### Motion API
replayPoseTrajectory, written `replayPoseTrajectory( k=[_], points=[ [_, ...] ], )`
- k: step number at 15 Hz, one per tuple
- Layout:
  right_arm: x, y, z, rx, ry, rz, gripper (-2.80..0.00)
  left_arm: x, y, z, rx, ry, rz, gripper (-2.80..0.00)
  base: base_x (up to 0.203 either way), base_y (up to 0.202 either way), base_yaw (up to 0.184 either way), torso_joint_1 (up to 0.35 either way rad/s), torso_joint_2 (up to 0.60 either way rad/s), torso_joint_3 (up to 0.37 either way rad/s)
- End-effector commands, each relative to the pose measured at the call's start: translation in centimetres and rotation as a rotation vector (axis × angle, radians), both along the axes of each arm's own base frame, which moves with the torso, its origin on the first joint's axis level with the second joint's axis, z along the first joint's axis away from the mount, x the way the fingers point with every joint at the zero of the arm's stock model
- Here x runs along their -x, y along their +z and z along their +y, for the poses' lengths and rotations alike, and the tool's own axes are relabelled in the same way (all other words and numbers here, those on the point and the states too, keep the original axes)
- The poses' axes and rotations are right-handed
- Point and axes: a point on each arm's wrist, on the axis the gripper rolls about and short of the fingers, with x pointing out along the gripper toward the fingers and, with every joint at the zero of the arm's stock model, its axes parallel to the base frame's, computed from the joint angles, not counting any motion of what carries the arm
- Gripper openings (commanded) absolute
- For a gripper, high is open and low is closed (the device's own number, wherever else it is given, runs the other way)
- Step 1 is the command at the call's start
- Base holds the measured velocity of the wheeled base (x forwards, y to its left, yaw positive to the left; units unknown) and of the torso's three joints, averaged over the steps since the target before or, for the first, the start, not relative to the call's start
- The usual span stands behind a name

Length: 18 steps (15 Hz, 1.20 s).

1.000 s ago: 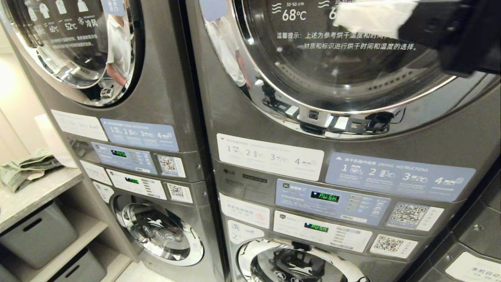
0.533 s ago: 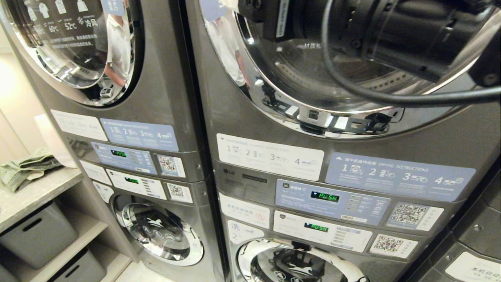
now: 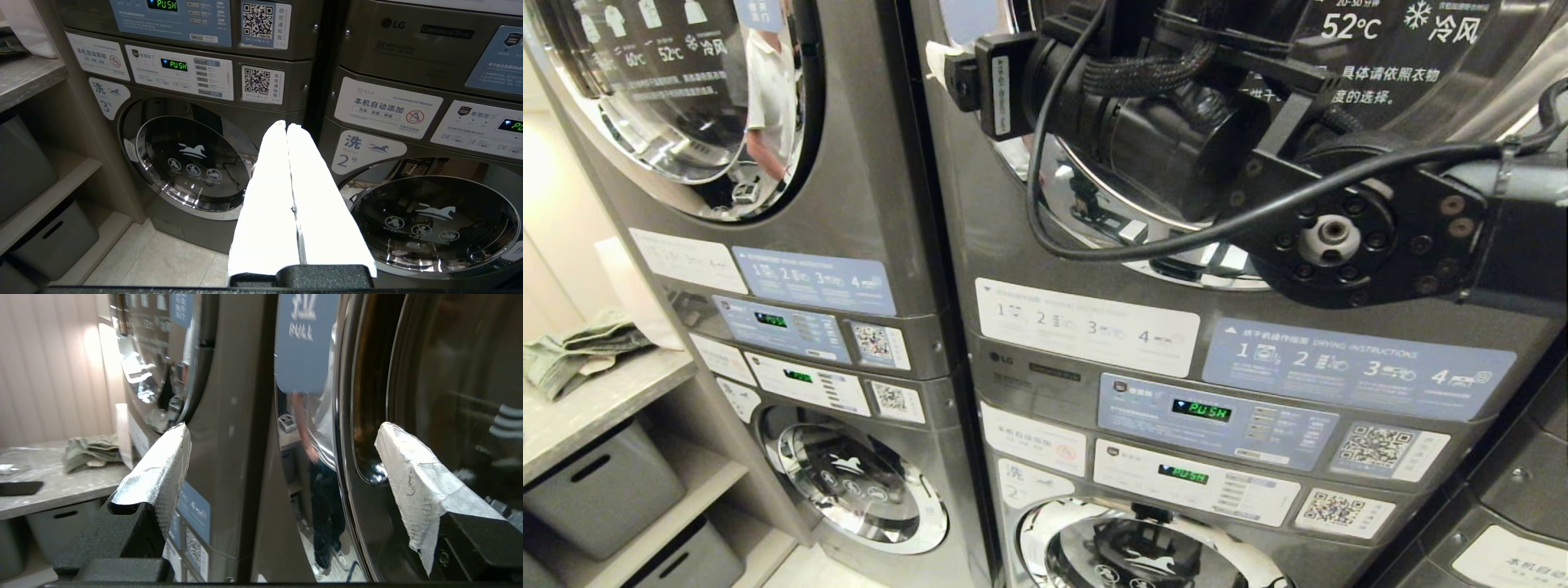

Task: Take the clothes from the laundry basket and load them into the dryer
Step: Open the dryer

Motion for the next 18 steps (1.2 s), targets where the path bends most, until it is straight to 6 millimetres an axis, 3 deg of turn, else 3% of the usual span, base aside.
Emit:
replayPoseTrajectory(
  k=[1, 10, 18],
  points=[
    [-0.8, -1.2, 0.8, 0.019, -0.009, 0.01, 0.0, 0.0, 0.0, 0.0, 0.001, 0.0, 0.0, -2.8, 0.0, 0.0, 0.0, 0.0, 0.0, 0.0],
    [-4.2, -2.0, -1.1, 0.028, -0.004, -0.046, 0.0, 0.0, 0.0, 0.0, 0.001, 0.0, 0.0, -2.8, 0.0, 0.0, 0.0, 0.0, 0.0, 0.0],
    [-4.6, -2.2, -1.4, 0.074, 0.11, -0.066, 0.0, 0.0, 0.0, 0.0, 0.001, 0.0, 0.0, -2.8, 0.0, 0.0, 0.0, 0.0, 0.0, 0.0]
  ],
)
